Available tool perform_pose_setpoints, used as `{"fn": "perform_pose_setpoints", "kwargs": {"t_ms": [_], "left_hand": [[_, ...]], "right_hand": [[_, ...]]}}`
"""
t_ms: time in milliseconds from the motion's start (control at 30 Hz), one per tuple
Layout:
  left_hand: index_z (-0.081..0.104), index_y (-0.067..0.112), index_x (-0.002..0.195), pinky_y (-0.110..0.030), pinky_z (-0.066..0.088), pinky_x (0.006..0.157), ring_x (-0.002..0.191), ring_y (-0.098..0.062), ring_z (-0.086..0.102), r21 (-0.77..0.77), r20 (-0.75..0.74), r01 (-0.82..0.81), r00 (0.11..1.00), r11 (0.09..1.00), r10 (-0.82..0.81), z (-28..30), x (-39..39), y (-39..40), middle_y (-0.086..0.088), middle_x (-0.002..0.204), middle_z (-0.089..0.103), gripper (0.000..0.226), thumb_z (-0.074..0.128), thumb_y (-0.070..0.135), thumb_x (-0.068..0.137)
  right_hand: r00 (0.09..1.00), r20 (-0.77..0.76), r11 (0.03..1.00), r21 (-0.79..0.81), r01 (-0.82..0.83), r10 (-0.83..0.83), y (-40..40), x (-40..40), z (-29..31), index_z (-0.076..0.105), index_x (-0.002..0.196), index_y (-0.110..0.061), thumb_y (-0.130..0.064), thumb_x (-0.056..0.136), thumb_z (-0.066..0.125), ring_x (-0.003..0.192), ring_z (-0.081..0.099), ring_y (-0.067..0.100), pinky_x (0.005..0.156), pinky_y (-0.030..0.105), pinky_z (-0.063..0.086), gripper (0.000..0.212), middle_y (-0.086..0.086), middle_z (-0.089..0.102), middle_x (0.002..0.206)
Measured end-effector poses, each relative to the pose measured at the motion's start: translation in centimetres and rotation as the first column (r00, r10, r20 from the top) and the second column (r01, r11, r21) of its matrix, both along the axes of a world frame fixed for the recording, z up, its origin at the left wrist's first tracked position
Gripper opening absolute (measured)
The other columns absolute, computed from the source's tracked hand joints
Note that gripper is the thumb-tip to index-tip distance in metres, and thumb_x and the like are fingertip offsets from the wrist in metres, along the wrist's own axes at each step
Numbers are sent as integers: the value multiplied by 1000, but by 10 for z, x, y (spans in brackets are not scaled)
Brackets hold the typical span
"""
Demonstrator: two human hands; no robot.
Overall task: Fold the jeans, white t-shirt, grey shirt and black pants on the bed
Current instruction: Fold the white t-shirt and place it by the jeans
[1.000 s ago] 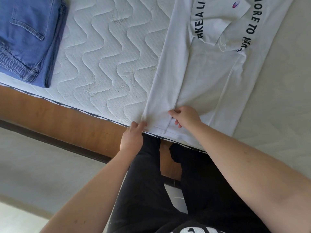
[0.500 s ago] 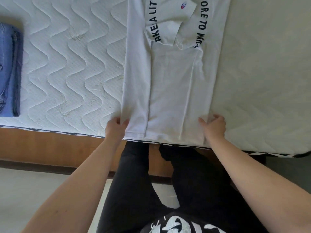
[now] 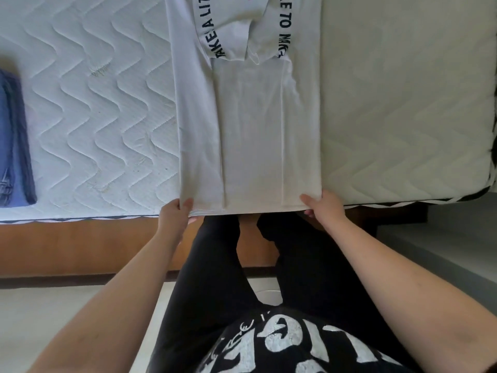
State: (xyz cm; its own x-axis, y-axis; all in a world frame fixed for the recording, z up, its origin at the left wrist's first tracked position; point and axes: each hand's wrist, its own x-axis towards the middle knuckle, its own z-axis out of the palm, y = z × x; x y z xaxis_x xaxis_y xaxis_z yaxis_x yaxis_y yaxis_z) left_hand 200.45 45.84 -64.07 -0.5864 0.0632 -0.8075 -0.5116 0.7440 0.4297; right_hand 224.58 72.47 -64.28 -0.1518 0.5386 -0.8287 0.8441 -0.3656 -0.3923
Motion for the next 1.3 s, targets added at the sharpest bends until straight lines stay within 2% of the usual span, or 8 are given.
{"fn": "perform_pose_setpoints", "kwargs": {"t_ms": [133, 300, 433, 600, 767, 867, 1133, 1300], "left_hand": [[57, 10, 107, -41, 55, 76, 88, -29, 66, -222, -83, 237, 962, 946, -261, 3, 6, 4, -9, 100, 66, 27, 53, 34, 96], [50, 14, 112, -40, 46, 78, 97, -27, 56, -266, -450, 304, 800, 915, -397, 17, 26, 40, -8, 105, 57, 24, 55, 31, 95], [60, 18, 110, -32, 49, 77, 88, -21, 62, -33, -302, 492, 825, 870, -478, 11, 37, 112, 1, 93, 65, 19, 50, 28, 98], [58, 15, 123, -26, 44, 75, 91, -15, 58, 68, -195, 590, 799, 805, -569, -7, 44, 212, 1, 104, 64, 32, 53, 34, 97], [55, 16, 74, -32, 51, 68, 71, -21, 60, -51, -101, 703, 703, 709, -704, -16, 36, 256, -2, 76, 64, 25, 62, 32, 91], [56, 19, 72, -30, 52, 67, 72, -22, 63, -51, -68, 716, 693, 696, -718, -17, 37, 253, -5, 84, 72, 20, 56, 22, 91], [58, 15, 97, -37, 56, 71, 81, -22, 67, -43, -117, 624, 773, 780, -624, -26, 51, 225, -6, 85, 71, 14, 54, 28, 95], [54, 21, 98, -35, 60, 64, 61, -11, 71, 18, -67, 650, 759, 759, -648, -25, 56, 222, 4, 85, 69, 23, 70, 32, 86]], "right_hand": [[933, 193, 942, 85, -324, 304, 1, 20, -2, 63, 109, -12, -33, 88, 70, 88, 63, 26, 70, 31, 43, 30, 7, 67, 101], [921, 254, 841, 390, -376, 294, -8, 12, 6, 42, 93, -21, -43, 90, 62, 77, 50, 21, 63, 32, 33, 30, -4, 47, 91], [788, 175, 702, 372, -607, 590, -28, -18, 0, 50, 98, -17, -48, 96, 49, 79, 54, 19, 65, 34, 44, 31, -2, 52, 91], [618, 419, 527, 323, -786, 665, -42, -50, -20, 50, 115, -9, -41, 101, 39, 94, 60, 26, 69, 34, 37, 37, 8, 57, 108], [502, 485, 446, 236, -863, 716, -43, -53, -23, 55, 113, -10, -20, 99, 45, 91, 64, 22, 64, 31, 35, 20, 6, 63, 104], [455, 464, 395, 225, -891, 761, -46, -47, -17, 56, 106, -13, -18, 98, 45, 83, 64, 22, 59, 31, 33, 14, 3, 64, 96], [432, 410, 347, 269, -899, 803, -52, -39, -11, 55, 102, -12, -16, 100, 41, 80, 62, 22, 60, 31, 35, 15, 3, 62, 94], [470, 443, 364, 306, -880, 763, -47, -34, -4, 52, 107, -12, -42, 100, 41, 85, 62, 24, 67, 33, 40, 32, 5, 61, 97]]}}
